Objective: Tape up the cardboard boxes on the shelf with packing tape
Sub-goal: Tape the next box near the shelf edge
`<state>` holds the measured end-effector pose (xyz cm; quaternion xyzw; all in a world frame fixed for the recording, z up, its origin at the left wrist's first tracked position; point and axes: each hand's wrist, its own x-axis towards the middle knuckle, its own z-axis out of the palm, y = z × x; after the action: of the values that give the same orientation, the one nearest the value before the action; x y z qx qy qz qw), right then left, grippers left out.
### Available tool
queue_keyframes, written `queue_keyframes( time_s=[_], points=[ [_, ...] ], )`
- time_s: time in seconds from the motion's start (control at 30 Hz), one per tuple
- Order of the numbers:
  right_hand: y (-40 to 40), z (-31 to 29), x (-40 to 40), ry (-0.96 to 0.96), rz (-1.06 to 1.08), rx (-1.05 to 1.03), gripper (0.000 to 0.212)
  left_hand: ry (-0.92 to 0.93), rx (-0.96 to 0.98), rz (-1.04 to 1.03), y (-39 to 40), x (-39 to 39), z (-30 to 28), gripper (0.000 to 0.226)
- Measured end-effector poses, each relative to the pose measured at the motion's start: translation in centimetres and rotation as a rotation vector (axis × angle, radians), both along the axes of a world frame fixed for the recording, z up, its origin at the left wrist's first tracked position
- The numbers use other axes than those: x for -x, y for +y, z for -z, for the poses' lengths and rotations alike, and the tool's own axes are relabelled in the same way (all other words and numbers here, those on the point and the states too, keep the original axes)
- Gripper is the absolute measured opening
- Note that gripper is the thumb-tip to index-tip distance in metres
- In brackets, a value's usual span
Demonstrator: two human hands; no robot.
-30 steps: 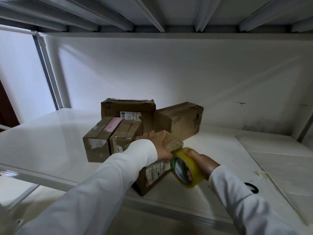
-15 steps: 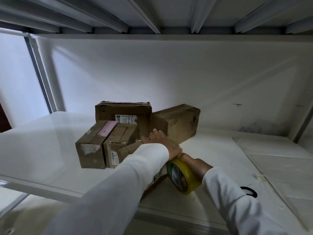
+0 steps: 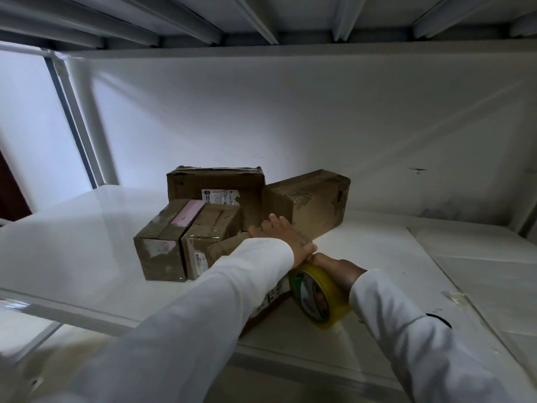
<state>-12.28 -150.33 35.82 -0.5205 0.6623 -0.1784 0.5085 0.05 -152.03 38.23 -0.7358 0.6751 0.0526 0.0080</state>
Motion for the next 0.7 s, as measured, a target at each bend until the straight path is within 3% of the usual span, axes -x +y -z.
queue_keyframes(
  time_s=[0.1,0.17,0.27,0.37,0.47,0.53,0.63,0.7],
  points=[
    [0.5,0.1,0.2,-0.043,0.015,0.004,0.061,0.052,0.0,0.084,0.1,-0.9,-0.4,0.09],
    [0.7,0.1,0.3,-0.05,0.024,0.017,0.061,0.135,0.017,0.159,0.8,-2.3,-1.0,0.072],
    [0.8,0.1,0.5,-0.048,0.023,0.033,0.061,0.442,0.073,0.093,2.4,-5.6,-1.4,0.048],
    [1.0,0.3,0.4,-0.081,0.043,0.04,0.06,0.697,0.311,0.021,3.9,-8.6,0.3,0.034],
    [1.3,0.2,0.2,-0.106,0.058,0.052,0.051,0.828,0.626,0.071,6.2,-9.7,4.0,0.056],
    [1.6,0.2,0.1,-0.128,0.071,0.059,0.05,0.893,0.727,0.098,7.8,-10.0,7.6,0.073],
    [1.9,0.2,0.1,-0.148,0.082,0.066,0.054,1.034,0.496,-0.017,9.1,-10.0,10.7,0.12],
    [2.2,0.2,0.1,-0.157,0.077,0.066,0.055,0.963,0.388,-0.07,9.0,-9.8,11.2,0.141]
  ],
)
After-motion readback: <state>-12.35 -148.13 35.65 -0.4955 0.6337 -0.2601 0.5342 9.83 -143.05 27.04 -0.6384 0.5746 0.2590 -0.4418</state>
